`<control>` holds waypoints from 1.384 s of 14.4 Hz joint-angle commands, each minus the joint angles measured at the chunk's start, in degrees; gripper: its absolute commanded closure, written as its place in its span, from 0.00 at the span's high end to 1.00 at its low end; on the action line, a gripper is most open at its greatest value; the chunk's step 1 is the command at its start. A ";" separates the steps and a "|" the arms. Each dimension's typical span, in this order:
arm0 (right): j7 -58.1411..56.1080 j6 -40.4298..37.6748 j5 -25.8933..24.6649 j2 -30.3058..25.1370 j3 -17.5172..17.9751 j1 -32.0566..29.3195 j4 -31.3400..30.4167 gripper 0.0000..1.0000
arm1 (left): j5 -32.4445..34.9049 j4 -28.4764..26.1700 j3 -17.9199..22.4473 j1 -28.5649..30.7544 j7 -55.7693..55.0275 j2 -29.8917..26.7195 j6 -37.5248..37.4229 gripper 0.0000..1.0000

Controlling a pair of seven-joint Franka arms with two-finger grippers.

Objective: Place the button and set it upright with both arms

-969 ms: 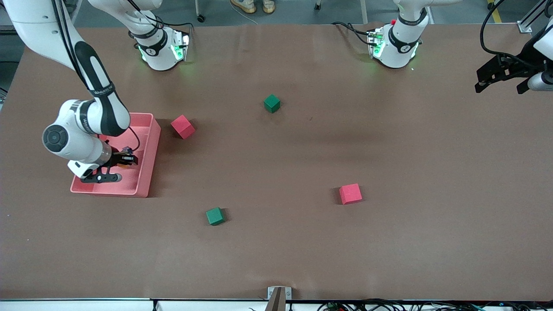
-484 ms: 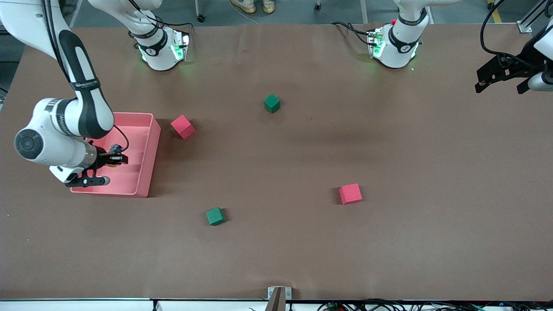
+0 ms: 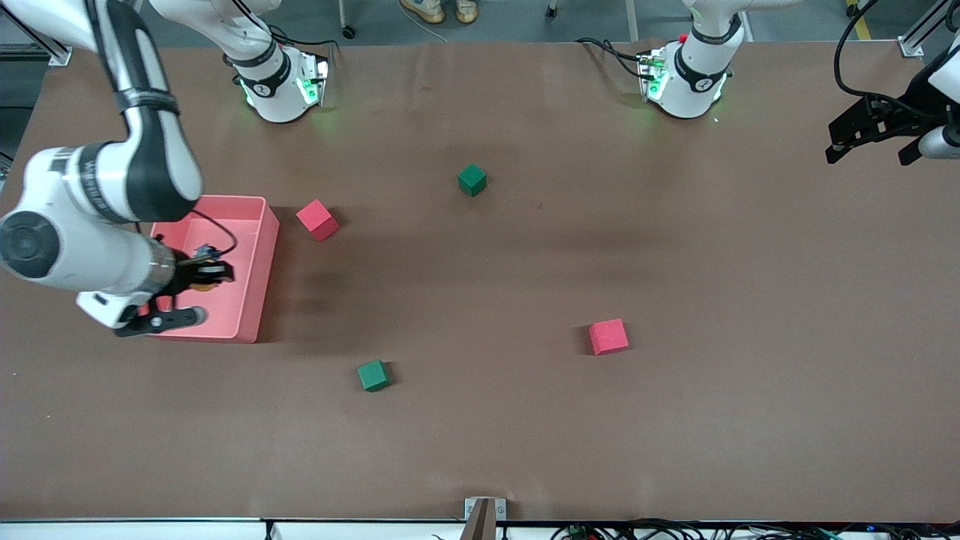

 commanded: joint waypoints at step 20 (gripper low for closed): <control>34.77 25.80 0.78 25.15 -0.54 34.75 9.21 0.02 | -2.96 -0.23 -0.22 -0.05 -1.13 4.48 5.52 1.00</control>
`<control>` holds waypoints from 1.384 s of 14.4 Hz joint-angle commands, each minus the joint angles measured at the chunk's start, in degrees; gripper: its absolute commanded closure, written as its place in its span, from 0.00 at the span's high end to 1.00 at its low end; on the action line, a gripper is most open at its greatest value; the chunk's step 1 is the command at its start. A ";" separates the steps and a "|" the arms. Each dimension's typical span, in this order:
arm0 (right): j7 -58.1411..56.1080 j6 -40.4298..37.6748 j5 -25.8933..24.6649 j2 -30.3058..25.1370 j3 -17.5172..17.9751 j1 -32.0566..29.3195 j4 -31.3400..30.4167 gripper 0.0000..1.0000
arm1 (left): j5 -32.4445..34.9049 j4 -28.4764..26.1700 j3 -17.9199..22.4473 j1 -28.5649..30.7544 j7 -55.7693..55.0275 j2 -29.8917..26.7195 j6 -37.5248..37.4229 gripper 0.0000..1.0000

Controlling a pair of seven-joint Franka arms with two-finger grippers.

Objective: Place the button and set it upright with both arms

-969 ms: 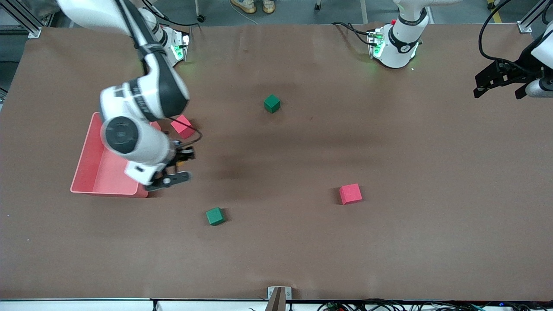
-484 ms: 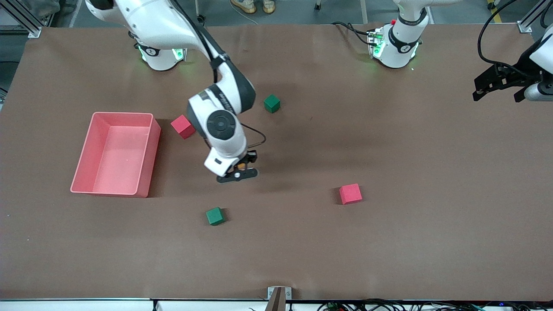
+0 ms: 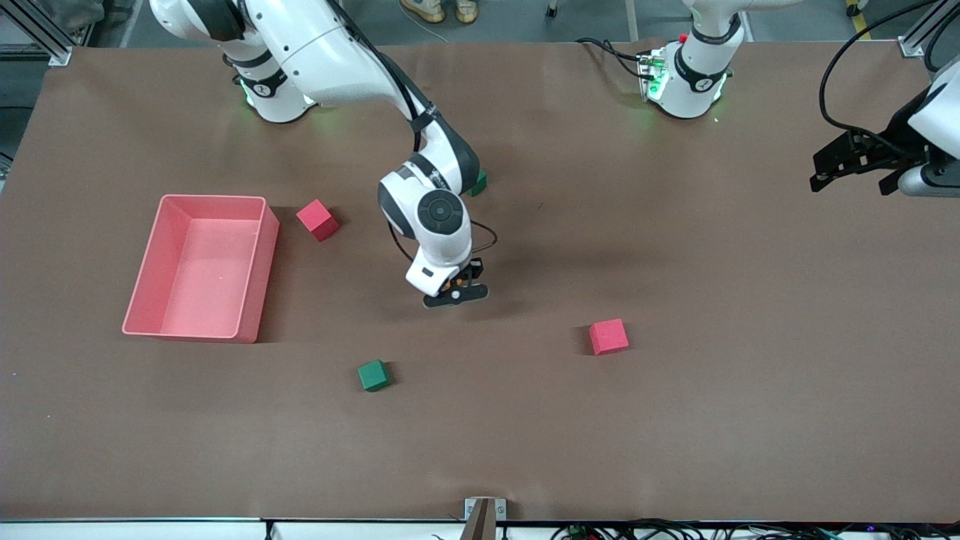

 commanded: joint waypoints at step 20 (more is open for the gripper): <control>4.82 14.94 -0.84 4.04 -0.83 2.84 1.18 1.00 | 0.00 -7.93 -7.71 -1.30 -15.60 9.44 20.77 1.00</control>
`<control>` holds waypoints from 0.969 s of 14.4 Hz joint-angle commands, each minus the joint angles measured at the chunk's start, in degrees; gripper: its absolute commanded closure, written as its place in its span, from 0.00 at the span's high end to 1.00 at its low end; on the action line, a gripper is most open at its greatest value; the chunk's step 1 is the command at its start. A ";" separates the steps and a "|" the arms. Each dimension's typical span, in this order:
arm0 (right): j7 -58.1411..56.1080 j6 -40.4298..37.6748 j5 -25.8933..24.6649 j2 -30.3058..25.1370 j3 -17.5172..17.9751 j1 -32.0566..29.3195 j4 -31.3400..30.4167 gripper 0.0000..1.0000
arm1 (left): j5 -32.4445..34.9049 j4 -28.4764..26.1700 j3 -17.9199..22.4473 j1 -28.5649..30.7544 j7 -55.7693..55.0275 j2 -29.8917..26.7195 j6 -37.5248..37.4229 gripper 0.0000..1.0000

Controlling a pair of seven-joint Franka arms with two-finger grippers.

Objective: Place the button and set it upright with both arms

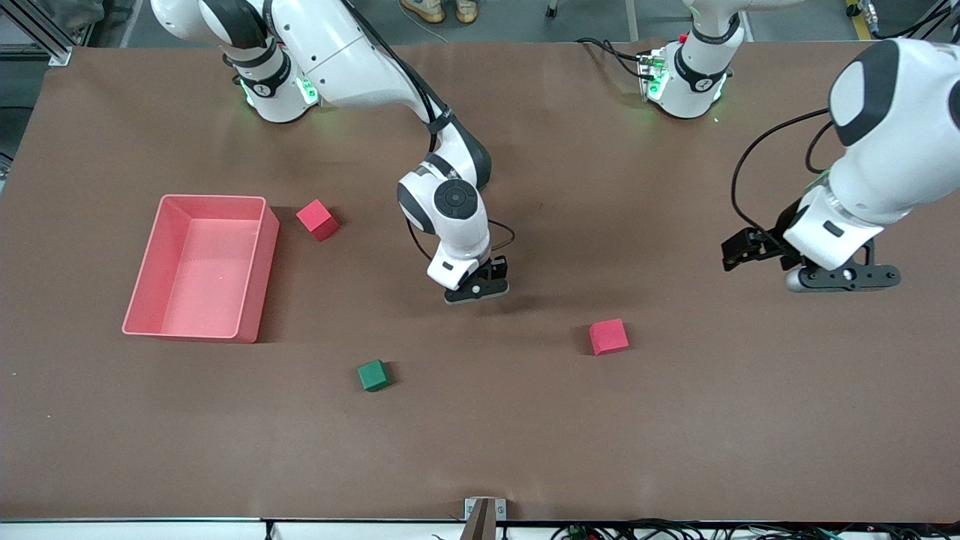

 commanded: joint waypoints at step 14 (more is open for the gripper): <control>0.03 -26.60 -0.48 -22.93 -2.62 -11.42 1.66 1.00 | 2.31 -7.41 -3.84 -6.04 -14.75 4.00 11.83 1.00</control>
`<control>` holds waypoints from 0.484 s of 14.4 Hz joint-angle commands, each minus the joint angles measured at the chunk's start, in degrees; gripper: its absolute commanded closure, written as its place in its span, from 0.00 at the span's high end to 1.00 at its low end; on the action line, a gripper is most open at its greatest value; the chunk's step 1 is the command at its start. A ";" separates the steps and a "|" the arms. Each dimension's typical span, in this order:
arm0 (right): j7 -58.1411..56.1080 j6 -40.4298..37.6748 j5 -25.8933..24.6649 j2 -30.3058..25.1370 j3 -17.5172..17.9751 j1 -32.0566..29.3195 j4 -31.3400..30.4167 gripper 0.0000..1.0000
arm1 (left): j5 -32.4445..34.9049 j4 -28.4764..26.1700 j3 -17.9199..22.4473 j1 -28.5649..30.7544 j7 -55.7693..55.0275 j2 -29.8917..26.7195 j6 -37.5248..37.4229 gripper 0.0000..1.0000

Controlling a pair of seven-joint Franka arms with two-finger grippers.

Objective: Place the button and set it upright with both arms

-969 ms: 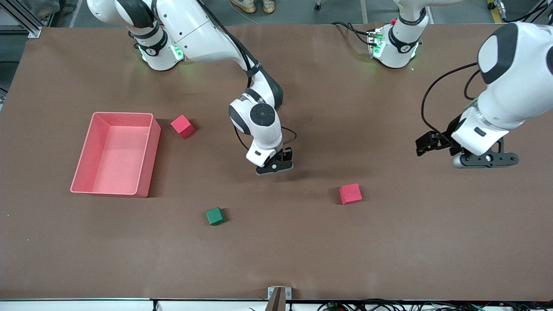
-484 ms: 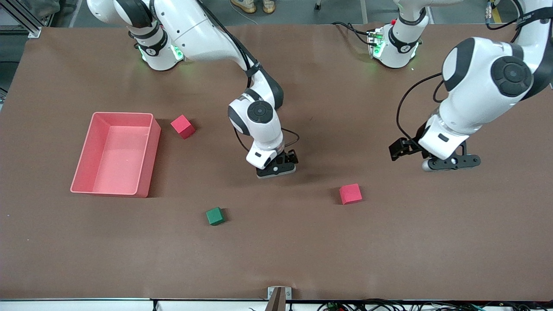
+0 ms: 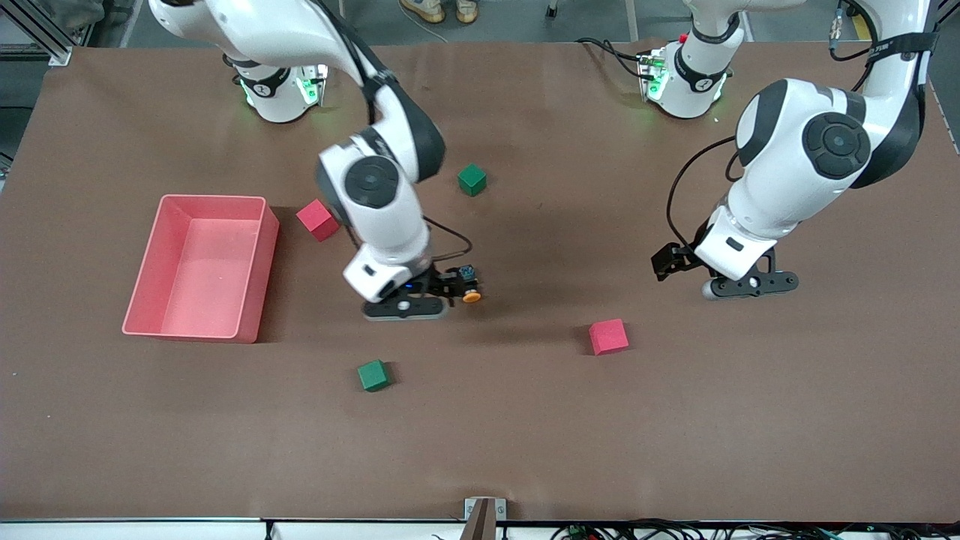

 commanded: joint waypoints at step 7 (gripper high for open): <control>-11.61 -24.61 -0.38 -19.57 0.83 -16.56 -2.13 1.00 | 8.67 1.19 -0.16 -12.48 -23.49 9.31 7.11 1.00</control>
